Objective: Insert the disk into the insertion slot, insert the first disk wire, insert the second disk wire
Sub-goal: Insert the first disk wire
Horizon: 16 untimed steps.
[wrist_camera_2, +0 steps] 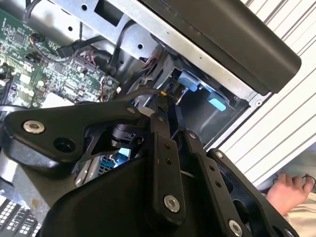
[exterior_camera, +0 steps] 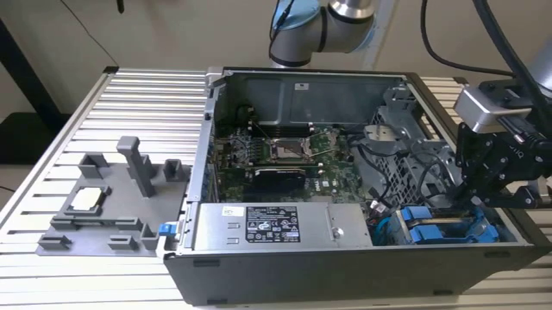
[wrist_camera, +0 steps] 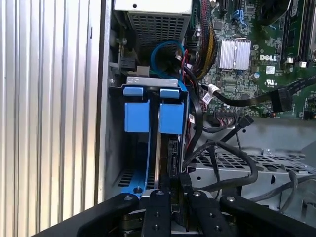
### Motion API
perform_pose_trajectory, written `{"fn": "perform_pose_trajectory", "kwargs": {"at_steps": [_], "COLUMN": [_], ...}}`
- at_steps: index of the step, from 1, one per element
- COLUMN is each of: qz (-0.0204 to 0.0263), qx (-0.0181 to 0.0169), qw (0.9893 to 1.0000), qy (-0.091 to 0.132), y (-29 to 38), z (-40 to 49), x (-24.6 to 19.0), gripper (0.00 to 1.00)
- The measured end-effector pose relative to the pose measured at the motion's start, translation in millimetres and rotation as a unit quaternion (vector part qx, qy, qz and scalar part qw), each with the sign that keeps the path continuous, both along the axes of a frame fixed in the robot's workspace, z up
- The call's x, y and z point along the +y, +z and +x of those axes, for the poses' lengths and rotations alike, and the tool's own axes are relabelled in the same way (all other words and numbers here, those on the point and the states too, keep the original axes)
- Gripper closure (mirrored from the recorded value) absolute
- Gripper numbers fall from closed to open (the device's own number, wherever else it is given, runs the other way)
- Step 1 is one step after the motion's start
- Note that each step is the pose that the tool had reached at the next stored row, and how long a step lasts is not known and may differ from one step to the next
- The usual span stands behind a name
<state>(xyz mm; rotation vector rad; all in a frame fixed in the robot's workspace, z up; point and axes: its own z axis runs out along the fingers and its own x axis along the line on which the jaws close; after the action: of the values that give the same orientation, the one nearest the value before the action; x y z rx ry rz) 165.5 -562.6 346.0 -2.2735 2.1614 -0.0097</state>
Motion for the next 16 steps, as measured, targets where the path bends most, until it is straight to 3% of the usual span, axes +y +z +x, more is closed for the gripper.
{"fn": "perform_pose_trajectory", "kwargs": {"at_steps": [16], "qz": [0.0000], "qx": [0.0000], "qw": [1.0000], "qy": [-0.001], "y": [-3.7], "z": [0.5], "x": [1.0], "gripper": [0.81]}}
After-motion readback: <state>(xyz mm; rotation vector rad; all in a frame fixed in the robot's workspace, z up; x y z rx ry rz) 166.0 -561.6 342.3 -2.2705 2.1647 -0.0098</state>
